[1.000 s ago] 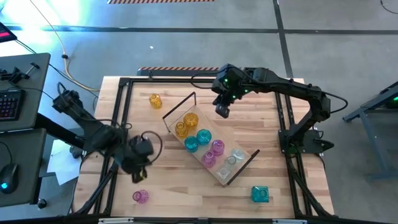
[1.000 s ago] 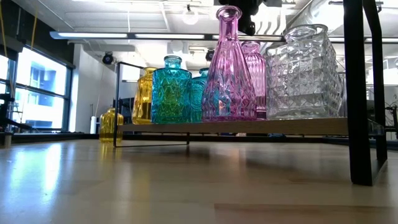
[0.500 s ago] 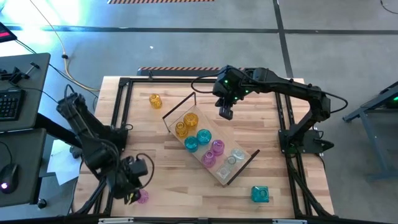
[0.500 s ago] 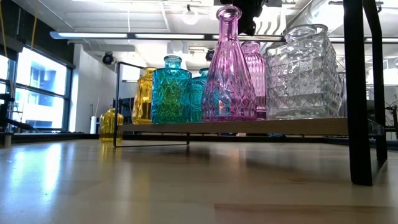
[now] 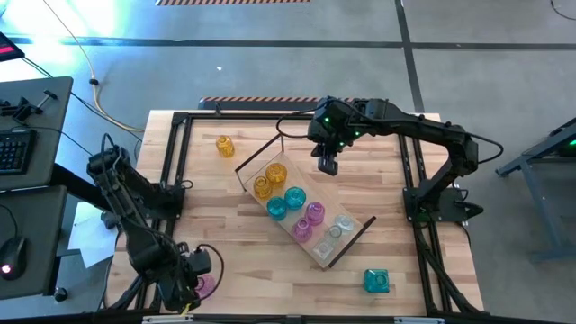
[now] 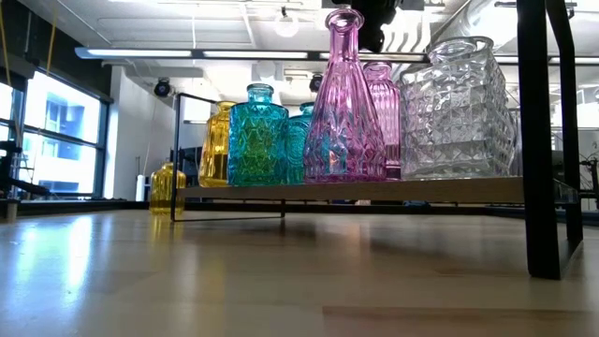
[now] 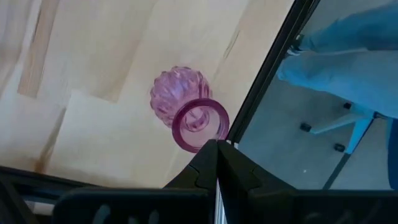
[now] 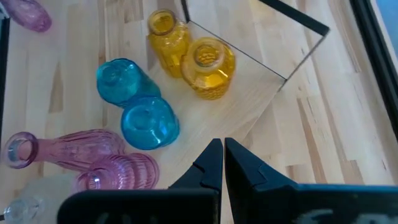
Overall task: Sort vases onto shelf
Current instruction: Put the pink crystal vase on the shelf
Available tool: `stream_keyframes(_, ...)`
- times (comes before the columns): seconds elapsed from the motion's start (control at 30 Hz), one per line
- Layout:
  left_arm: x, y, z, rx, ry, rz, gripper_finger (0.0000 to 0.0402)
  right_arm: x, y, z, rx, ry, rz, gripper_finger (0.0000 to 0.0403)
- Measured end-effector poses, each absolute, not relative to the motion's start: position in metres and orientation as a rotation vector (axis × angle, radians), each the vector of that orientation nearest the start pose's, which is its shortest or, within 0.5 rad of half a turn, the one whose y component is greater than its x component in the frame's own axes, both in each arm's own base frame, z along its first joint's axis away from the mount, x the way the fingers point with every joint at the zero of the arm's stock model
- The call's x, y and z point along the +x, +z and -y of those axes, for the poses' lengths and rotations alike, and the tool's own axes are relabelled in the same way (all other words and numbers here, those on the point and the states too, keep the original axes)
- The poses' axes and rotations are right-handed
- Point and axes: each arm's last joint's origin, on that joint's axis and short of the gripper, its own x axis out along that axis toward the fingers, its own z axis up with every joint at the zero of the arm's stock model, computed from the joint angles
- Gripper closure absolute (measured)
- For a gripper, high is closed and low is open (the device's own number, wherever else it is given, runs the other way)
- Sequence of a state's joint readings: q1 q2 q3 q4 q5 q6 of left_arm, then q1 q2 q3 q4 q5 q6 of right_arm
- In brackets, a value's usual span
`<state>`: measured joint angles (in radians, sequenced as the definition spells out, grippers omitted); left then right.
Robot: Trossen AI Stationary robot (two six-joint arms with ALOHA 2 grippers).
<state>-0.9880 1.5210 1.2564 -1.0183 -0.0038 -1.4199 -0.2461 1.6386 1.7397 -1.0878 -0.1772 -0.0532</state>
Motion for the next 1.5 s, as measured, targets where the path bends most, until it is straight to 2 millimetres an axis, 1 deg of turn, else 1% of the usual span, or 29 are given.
stream_keyframes(0.17,0.156,0.267,0.241,-0.528,0.132,-1.421,0.04,0.322,0.371,0.067,0.148,-0.012,-0.967,0.0403)
stream_keyframes(0.27,0.156,0.267,0.241,-0.544,0.144,-1.421,0.0386,0.322,0.371,0.064,0.143,-0.003,-0.968,0.0403)
stream_keyframes(0.37,0.155,0.267,0.242,-0.559,0.15,-1.421,0.0359,0.323,0.371,0.062,0.144,-0.001,-0.968,0.0403)
stream_keyframes(0.6,0.153,0.267,0.241,-0.547,0.174,-1.411,0.0276,0.323,0.371,0.059,0.154,0.001,-0.969,0.0403)
stream_keyframes(0.73,0.152,0.266,0.238,-0.526,0.211,-1.389,0.025,0.324,0.371,0.056,0.152,0.007,-0.97,0.0403)
stream_keyframes(0.87,0.153,0.263,0.239,-0.518,0.22,-1.403,0.0246,0.324,0.371,0.054,0.149,0.012,-0.97,0.0403)
stream_keyframes(1.2,0.161,0.242,0.248,-0.468,0.281,-1.435,0.0249,0.324,0.371,0.055,0.146,0.013,-0.97,0.0403)
stream_keyframes(1.5,0.172,0.219,0.266,-0.471,0.261,-1.449,0.0251,0.324,0.371,0.055,0.13,0.02,-0.97,0.0403)
